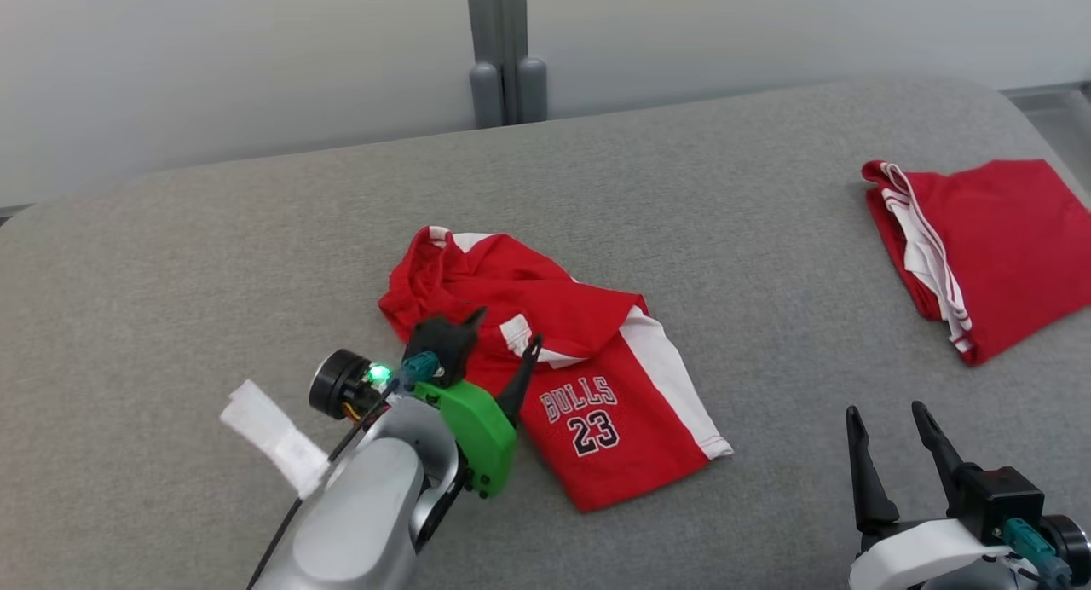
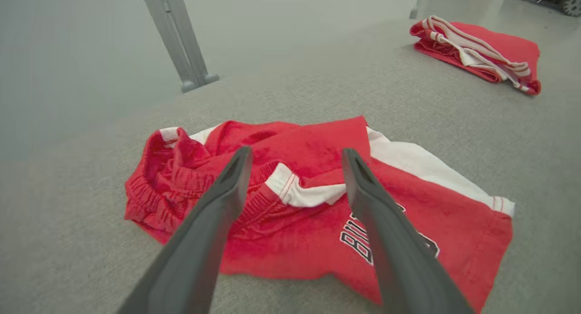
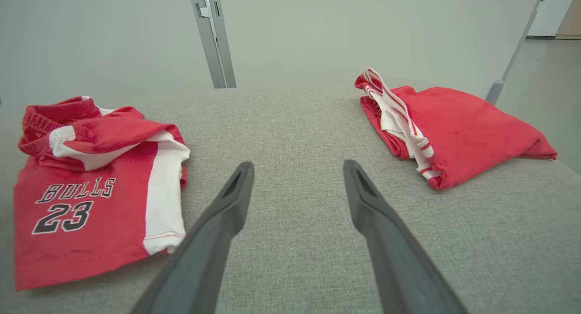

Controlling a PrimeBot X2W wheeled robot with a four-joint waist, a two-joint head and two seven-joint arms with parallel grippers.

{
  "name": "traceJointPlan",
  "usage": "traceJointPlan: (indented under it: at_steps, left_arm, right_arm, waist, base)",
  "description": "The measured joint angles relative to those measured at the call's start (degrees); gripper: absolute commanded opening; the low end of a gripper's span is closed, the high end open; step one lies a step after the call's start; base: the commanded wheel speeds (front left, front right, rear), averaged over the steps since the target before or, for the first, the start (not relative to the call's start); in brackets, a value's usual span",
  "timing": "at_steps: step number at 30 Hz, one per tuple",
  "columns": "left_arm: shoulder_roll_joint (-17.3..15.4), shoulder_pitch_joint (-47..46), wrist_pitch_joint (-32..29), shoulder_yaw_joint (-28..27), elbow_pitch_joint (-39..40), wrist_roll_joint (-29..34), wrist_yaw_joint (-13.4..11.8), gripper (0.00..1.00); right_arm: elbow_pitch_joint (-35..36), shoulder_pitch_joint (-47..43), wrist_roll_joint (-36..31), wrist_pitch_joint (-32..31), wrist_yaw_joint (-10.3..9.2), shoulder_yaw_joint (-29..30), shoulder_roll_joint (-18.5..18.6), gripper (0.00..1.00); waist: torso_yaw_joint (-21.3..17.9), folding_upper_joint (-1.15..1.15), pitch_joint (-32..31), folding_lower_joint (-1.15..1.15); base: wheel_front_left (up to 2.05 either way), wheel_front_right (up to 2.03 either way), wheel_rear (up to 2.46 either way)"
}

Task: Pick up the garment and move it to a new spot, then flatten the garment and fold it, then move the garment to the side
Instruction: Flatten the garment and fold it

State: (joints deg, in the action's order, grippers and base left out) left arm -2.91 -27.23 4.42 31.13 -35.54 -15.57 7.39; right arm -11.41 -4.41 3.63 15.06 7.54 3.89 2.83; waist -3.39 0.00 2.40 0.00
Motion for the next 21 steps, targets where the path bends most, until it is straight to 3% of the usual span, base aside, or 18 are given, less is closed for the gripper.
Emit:
traceJointPlan:
  at_steps: [4,11,17,19,20,21]
  left_arm:
    - [0.1,-6.3,-4.5,4.0,-8.2,-3.7,0.2,1.0]
    - [-1.0,-12.6,-5.7,5.9,-18.6,-6.6,0.2,1.0]
    - [-0.6,-12.9,-6.9,10.0,-20.9,-11.3,0.2,1.0]
    - [-0.6,-13.1,-7.4,11.5,-21.5,-12.5,0.2,0.41]
    - [-0.6,-13.1,-7.7,12.3,-21.7,-13.1,0.2,0.05]
    - [-0.6,-13.1,-8.2,13.3,-21.6,-14.1,0.2,0.0]
  right_arm:
    - [-0.1,0.2,0.1,0.0,0.0,0.4,0.0,1.0]
    - [0.0,0.5,0.2,0.0,0.0,0.6,0.0,1.0]
    - [-0.2,0.6,0.3,0.0,-0.01,1.0,0.0,1.0]
    - [-0.3,0.6,0.3,0.0,0.0,0.7,0.0,1.0]
    - [-0.3,0.7,0.3,0.0,-0.01,0.6,0.0,1.0]
    - [-0.4,0.8,0.4,0.0,0.0,0.5,0.0,1.0]
  waist:
    - [-2.7,0.0,1.5,0.0]
    - [-5.8,0.0,4.0,0.0]
    - [-6.2,0.0,4.6,0.0]
    - [-6.1,0.0,4.4,0.0]
    - [-6.1,0.0,4.2,0.0]
    - [-6.1,0.0,4.1,0.0]
  base:
    - [0.0,0.0,0.0]
    - [0.0,0.0,0.0]
    - [0.0,0.0,0.0]
    - [0.0,0.0,0.0]
    - [0.0,0.0,0.0]
    - [0.0,0.0,0.0]
